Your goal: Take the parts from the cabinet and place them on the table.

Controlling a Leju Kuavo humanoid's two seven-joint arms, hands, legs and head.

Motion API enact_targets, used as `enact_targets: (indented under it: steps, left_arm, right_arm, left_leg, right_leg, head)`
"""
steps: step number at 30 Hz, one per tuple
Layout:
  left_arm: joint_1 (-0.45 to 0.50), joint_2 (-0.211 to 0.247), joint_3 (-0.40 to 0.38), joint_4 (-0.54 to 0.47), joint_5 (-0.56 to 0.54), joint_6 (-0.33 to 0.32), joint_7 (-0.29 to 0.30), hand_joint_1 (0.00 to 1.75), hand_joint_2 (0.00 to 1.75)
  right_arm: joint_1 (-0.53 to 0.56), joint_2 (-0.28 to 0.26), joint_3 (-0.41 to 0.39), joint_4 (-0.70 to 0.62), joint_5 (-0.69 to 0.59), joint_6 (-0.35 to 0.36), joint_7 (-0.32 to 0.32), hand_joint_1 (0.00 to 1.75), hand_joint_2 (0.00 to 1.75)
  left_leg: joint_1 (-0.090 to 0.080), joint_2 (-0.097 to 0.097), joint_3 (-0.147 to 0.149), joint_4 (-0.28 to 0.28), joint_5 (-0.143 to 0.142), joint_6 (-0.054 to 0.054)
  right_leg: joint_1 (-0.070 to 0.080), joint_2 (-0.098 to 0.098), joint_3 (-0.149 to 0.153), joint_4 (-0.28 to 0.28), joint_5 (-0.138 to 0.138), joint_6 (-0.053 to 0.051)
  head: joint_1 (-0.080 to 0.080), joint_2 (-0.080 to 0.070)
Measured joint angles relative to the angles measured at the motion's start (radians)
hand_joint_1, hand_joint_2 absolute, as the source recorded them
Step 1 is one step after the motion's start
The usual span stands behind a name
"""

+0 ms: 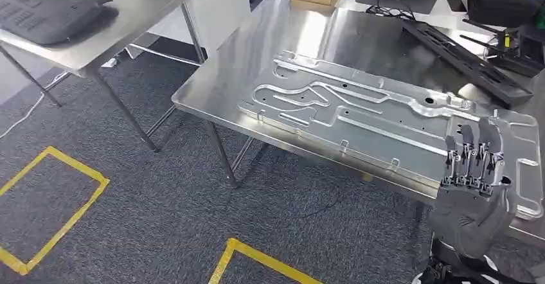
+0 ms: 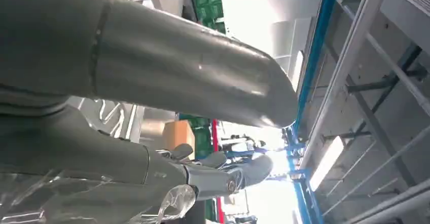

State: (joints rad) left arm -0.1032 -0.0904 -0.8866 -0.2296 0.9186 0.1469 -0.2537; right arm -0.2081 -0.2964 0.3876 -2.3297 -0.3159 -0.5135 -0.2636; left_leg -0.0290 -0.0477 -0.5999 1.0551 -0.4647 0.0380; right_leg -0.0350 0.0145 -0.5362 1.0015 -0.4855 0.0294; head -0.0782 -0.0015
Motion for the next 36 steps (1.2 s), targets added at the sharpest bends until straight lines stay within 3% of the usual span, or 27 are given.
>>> enact_targets:
  steps: [1,3,4,5,7,8,9,12,13,14,15,16,18,19,20,21,22,23,27,28,29,30,31,32,33,35,36]
  left_arm:
    - [-0.003,0.000,-0.001,0.000,0.000,0.000,0.002,0.00,0.00]
    - [-0.007,0.000,-0.002,0.000,0.003,0.001,0.008,0.00,0.00]
    - [-0.007,0.000,-0.003,0.000,0.003,0.001,0.010,0.00,0.00]
    - [-0.006,0.000,-0.003,0.000,0.004,0.001,0.013,0.00,0.00]
    - [-0.006,0.000,-0.003,0.000,0.006,0.001,0.014,0.00,0.00]
    - [-0.007,0.000,-0.003,0.000,0.008,0.001,0.014,0.00,0.00]
    - [-0.010,0.004,-0.003,0.000,0.009,0.001,0.014,0.00,0.00]
    - [-0.011,0.003,-0.003,0.000,0.014,0.001,0.014,0.00,0.00]
    - [-0.008,0.003,-0.003,0.000,0.014,0.001,0.013,0.00,0.00]
    - [-0.002,0.002,-0.003,0.000,0.014,0.001,0.013,0.00,0.00]
    - [-0.002,0.002,-0.003,0.000,0.014,0.001,0.013,0.00,0.00]
    - [-0.007,0.003,-0.003,0.000,0.014,0.002,0.013,0.00,0.00]
    - [-0.012,0.000,-0.003,0.000,0.015,0.001,0.013,0.00,0.00]
    - [-0.012,-0.001,-0.003,0.000,0.015,0.000,0.013,0.00,0.00]
    - [-0.011,-0.003,-0.003,0.000,0.015,-0.001,0.013,0.00,0.00]
    - [-0.008,-0.003,-0.003,0.000,0.015,-0.001,0.013,0.00,0.00]
    - [-0.006,-0.003,-0.004,0.000,0.015,-0.001,0.013,0.00,0.00]
    - [-0.005,-0.003,-0.004,0.000,0.014,-0.001,0.013,0.00,0.00]
    - [-0.005,-0.003,-0.004,0.000,0.014,-0.001,0.013,0.00,0.00]
    - [-0.008,0.000,-0.004,0.001,0.014,0.000,0.012,0.00,0.00]
    - [-0.006,0.000,-0.004,0.001,0.014,0.001,0.007,0.00,0.00]
    - [-0.001,0.003,-0.004,0.001,0.015,0.003,0.006,0.00,0.00]
    - [0.000,0.002,-0.005,0.001,0.014,0.003,0.005,0.00,0.00]
    - [-0.001,0.002,-0.005,0.001,0.015,0.003,0.004,0.00,0.00]
    - [-0.003,0.002,-0.005,0.001,0.015,0.003,0.003,0.00,0.00]
    - [-0.004,0.002,-0.005,0.001,0.015,0.006,0.003,0.00,0.00]
    - [-0.003,0.002,-0.005,0.001,0.015,0.008,0.002,0.00,0.00]
  right_arm:
    - [0.002,0.001,0.000,0.000,0.001,0.000,0.000,0.00,0.00]
    - [0.003,0.002,0.000,0.000,0.000,0.001,0.000,0.00,0.00]
    - [0.003,0.002,0.000,0.000,0.000,0.001,0.000,0.00,0.00]
    - [0.003,0.003,0.000,0.001,0.000,0.001,0.000,0.00,0.00]
    - [0.001,0.003,0.000,0.000,0.000,0.002,0.000,0.00,0.00]
    - [0.000,0.003,0.000,0.000,0.000,0.003,0.000,0.00,0.00]
    - [0.001,0.004,0.000,0.001,0.000,0.003,0.000,0.00,0.00]
    - [-0.001,0.005,0.000,0.002,-0.001,0.004,0.000,0.00,0.00]
    - [-0.005,0.008,0.000,0.002,-0.001,0.006,0.000,0.00,0.00]
    - [-0.003,0.009,-0.001,0.003,-0.001,0.006,0.000,0.00,0.00]
    - [-0.005,0.009,-0.001,0.003,-0.001,0.008,0.000,0.00,0.00]
    - [-0.005,0.009,-0.001,0.003,0.001,0.010,-0.002,0.00,0.00]
    - [0.000,0.009,-0.002,0.003,-0.002,0.009,0.000,0.00,0.00]
    - [0.003,0.009,-0.002,0.005,-0.002,0.010,0.000,0.00,0.00]
    - [0.003,0.009,-0.002,0.006,-0.002,0.010,0.000,0.00,0.00]
    - [0.003,0.009,-0.002,0.006,-0.001,0.010,0.000,0.00,0.00]
    - [0.003,0.009,-0.003,0.006,-0.001,0.010,0.000,0.00,0.00]
    - [0.003,0.009,-0.003,0.006,-0.001,0.010,0.000,0.00,0.00]
    - [0.003,0.009,-0.003,0.007,-0.001,0.010,0.000,0.00,0.00]
    - [0.001,0.009,-0.003,0.008,-0.001,0.010,0.000,0.00,0.00]
    - [-0.001,0.010,-0.003,0.008,0.000,0.011,0.000,0.00,0.00]
    - [-0.007,0.011,-0.003,0.009,-0.002,0.011,0.002,0.00,0.00]
    - [-0.008,0.010,-0.003,0.009,-0.002,0.011,0.002,0.00,0.00]
    - [-0.010,0.010,-0.004,0.008,-0.002,0.011,0.003,0.00,0.00]
    - [-0.010,0.010,-0.005,0.008,-0.003,0.010,0.004,0.00,0.00]
    - [-0.011,0.010,-0.008,0.008,-0.006,0.006,0.006,0.00,0.00]
    - [-0.012,0.010,-0.009,0.008,-0.007,0.000,0.006,0.00,0.00]
  left_leg:
    - [0.010,0.021,-0.044,0.082,-0.033,-0.011]
    - [0.022,0.035,-0.136,0.242,-0.082,-0.022]
    - [0.024,0.036,-0.154,0.260,-0.073,-0.023]
    - [0.025,0.038,-0.143,0.224,-0.043,-0.020]
    - [0.017,0.055,-0.061,0.049,0.052,-0.001]
    - [0.006,0.089,-0.015,-0.044,0.089,0.019]
    - [-0.010,0.138,0.004,-0.085,0.076,0.035]
    - [-0.015,0.110,0.001,-0.094,0.076,0.041]
    - [-0.015,0.092,0.027,-0.124,0.085,0.053]
    - [0.004,0.084,0.047,-0.148,0.099,0.054]
    - [0.000,0.072,0.056,-0.159,0.100,0.056]
    - [0.000,0.064,0.057,-0.159,0.103,0.062]
    - [0.000,0.033,0.058,-0.158,0.101,0.064]
    - [0.000,0.016,0.058,-0.155,0.099,0.062]
    - [0.002,0.000,0.060,-0.152,0.096,0.059]
    - [0.008,-0.018,0.061,-0.145,0.091,0.053]
    - [0.013,-0.036,0.059,-0.131,0.082,0.044]
    - [0.019,-0.052,0.053,-0.107,0.069,0.033]
    - [0.019,-0.054,0.052,-0.104,0.068,0.032]
    - [0.014,-0.070,0.030,-0.067,0.046,0.018]
    - [0.019,-0.090,0.019,-0.066,0.048,0.020]
    - [0.026,-0.088,0.012,-0.051,0.043,0.016]
    - [0.021,-0.025,-0.005,-0.013,0.024,0.010]
    - [0.025,0.011,-0.042,0.058,-0.006,0.002]
    - [0.029,0.029,-0.090,0.146,-0.040,-0.004]
    - [0.033,0.037,-0.169,0.277,-0.077,-0.008]
    - [0.034,0.038,-0.175,0.273,-0.062,-0.007]
  right_leg:
    - [0.001,-0.011,0.001,0.000,-0.002,-0.001]
    - [0.001,-0.038,0.003,0.000,-0.007,0.000]
    - [0.001,-0.051,0.006,0.000,-0.010,0.000]
    - [0.002,-0.063,0.012,0.000,-0.014,0.002]
    - [0.007,-0.089,0.027,-0.002,-0.023,0.003]
    - [0.009,-0.101,0.036,-0.006,-0.026,0.002]
    - [0.012,-0.113,0.044,-0.012,-0.029,0.007]
    - [0.008,-0.150,0.054,-0.028,-0.032,0.017]
    - [0.013,-0.155,0.075,-0.045,-0.033,0.023]
    - [0.011,-0.119,0.076,-0.038,-0.040,0.024]
    - [0.012,-0.064,0.064,-0.003,-0.061,0.022]
    - [0.011,-0.033,0.022,0.079,-0.101,0.019]
    - [0.011,-0.018,-0.074,0.240,-0.160,0.024]
    - [0.010,-0.017,-0.105,0.280,-0.160,0.028]
    - [0.007,-0.017,-0.112,0.270,-0.134,0.034]
    - [0.002,-0.017,-0.096,0.212,-0.083,0.043]
    - [-0.005,-0.010,-0.064,0.127,-0.027,0.053]
    - [-0.018,0.015,-0.029,0.040,0.020,0.065]
    - [-0.020,0.021,-0.025,0.031,0.023,0.067]
    - [-0.020,0.064,-0.019,0.017,-0.001,0.063]
    - [-0.012,0.027,-0.026,0.026,-0.003,0.035]
    - [-0.015,0.004,-0.022,0.025,-0.001,0.023]
    - [-0.014,-0.002,-0.018,0.023,-0.003,0.017]
    - [-0.014,-0.012,-0.016,0.023,-0.005,0.014]
    - [-0.012,-0.022,-0.016,0.023,-0.006,0.012]
    - [-0.012,-0.046,-0.013,0.023,-0.012,0.011]
    - [-0.012,-0.058,-0.010,0.023,-0.015,0.012]
  head:
    - [0.000,0.000]
    - [0.000,0.000]
    - [0.000,0.000]
    - [0.000,0.000]
    - [0.000,0.000]
    - [0.000,0.000]
    - [0.001,0.000]
    - [0.000,0.000]
    - [0.000,0.000]
    - [0.002,0.000]
    - [0.001,0.000]
    - [0.002,0.000]
    - [0.002,0.000]
    - [0.002,0.000]
    - [0.002,0.000]
    - [0.002,0.000]
    - [0.002,0.000]
    - [0.002,0.000]
    - [0.002,0.000]
    - [0.003,0.000]
    - [0.002,0.000]
    - [0.001,0.000]
    - [0.000,0.000]
    - [0.000,0.000]
    - [0.000,0.000]
    - [0.001,0.000]
    - [0.000,0.000]
